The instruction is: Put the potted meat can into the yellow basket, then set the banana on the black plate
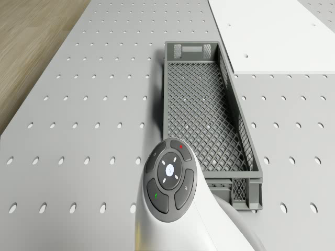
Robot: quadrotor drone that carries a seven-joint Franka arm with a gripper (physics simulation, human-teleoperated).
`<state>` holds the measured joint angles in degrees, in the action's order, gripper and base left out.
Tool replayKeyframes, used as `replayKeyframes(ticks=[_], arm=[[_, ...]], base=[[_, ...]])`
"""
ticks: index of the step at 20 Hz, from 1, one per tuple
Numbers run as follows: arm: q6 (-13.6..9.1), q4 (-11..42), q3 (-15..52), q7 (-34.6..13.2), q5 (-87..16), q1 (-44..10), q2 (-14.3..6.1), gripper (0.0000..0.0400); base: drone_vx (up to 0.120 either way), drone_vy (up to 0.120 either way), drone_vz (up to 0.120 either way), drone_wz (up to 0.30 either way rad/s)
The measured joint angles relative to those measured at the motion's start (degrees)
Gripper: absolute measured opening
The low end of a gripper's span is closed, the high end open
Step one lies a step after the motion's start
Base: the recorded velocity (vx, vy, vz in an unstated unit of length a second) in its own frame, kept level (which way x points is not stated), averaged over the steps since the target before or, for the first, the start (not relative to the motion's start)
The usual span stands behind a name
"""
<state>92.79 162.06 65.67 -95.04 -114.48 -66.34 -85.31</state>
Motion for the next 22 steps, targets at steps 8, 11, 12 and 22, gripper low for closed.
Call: replayKeyframes(ticks=[8, 11, 12, 22], arm=[[-0.2, 0.0, 0.0, 0.1, -0.1, 0.1, 0.2, 0.0400], [-0.2, 0.0, 0.0, 0.1, -0.1, 0.1, 0.2, 0.0400], [-0.2, 0.0, 0.0, 0.1, -0.1, 0.1, 0.2, 0.0400], [-0.4, 0.0, -0.1, 0.1, -0.2, 0.2, 0.4, 0.0400]], base=[[0.000, -0.120, 0.000, 0.000], [0.000, -0.120, -0.080, 0.000], [0.000, -0.120, -0.120, 0.000], [0.000, -0.120, -0.060, 0.000]])
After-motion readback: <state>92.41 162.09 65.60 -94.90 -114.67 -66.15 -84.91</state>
